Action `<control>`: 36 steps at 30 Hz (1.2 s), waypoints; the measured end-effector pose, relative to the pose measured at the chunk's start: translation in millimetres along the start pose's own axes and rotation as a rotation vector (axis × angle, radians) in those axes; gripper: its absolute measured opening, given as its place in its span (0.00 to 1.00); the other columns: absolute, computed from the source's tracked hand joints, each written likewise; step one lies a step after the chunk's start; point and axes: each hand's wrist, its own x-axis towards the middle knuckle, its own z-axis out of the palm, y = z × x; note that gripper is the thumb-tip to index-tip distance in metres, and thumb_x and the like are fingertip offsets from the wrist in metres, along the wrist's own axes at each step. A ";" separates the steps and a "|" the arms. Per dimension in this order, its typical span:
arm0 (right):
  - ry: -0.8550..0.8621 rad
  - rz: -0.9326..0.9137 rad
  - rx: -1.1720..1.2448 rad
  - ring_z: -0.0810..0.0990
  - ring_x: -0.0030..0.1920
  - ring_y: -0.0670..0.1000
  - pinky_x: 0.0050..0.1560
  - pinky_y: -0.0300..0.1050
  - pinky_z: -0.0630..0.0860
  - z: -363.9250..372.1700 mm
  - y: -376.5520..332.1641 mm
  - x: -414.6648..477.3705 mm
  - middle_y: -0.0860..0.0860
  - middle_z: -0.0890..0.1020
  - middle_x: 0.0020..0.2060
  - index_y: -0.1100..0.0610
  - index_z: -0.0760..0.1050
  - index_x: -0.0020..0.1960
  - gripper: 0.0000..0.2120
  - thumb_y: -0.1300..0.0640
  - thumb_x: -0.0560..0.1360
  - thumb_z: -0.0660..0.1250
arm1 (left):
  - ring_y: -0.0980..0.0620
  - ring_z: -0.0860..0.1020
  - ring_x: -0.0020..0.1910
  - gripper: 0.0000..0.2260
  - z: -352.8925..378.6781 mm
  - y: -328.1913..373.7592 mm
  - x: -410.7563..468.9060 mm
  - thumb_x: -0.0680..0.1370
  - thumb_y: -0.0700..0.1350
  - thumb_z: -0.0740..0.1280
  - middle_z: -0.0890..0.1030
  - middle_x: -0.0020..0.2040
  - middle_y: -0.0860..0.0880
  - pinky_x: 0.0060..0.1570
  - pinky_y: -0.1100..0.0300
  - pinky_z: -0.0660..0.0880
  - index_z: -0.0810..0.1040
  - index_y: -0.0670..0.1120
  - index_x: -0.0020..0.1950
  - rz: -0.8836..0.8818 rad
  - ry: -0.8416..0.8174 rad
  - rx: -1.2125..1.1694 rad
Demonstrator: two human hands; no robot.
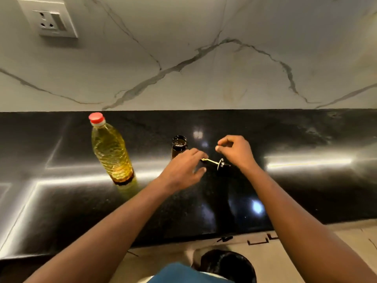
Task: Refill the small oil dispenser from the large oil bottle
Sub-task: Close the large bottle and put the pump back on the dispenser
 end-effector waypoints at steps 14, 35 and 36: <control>-0.042 0.685 0.756 0.85 0.43 0.54 0.43 0.47 0.82 29.9 83.4 -5.8 0.56 0.87 0.47 0.58 0.84 0.50 0.07 0.64 0.73 0.78 | 0.52 0.74 0.66 0.16 72.6 -15.6 11.6 0.81 0.51 0.66 0.77 0.66 0.52 0.65 0.47 0.73 0.76 0.52 0.69 -0.227 -0.176 0.023; -0.165 -0.058 0.445 0.88 0.44 0.55 0.46 0.46 0.86 -36.3 -44.2 35.3 0.59 0.87 0.46 0.61 0.86 0.53 0.08 0.64 0.74 0.78 | 0.52 0.73 0.66 0.40 34.4 -47.0 11.8 0.67 0.54 0.83 0.72 0.67 0.49 0.63 0.57 0.74 0.66 0.52 0.72 -0.617 0.592 -0.628; -0.168 -0.116 0.346 0.88 0.45 0.55 0.47 0.46 0.86 -32.2 -51.1 39.7 0.58 0.87 0.45 0.59 0.86 0.52 0.07 0.62 0.74 0.78 | 0.51 0.72 0.68 0.42 33.2 -49.9 15.3 0.67 0.53 0.84 0.72 0.69 0.49 0.66 0.55 0.72 0.64 0.52 0.74 -0.611 0.568 -0.634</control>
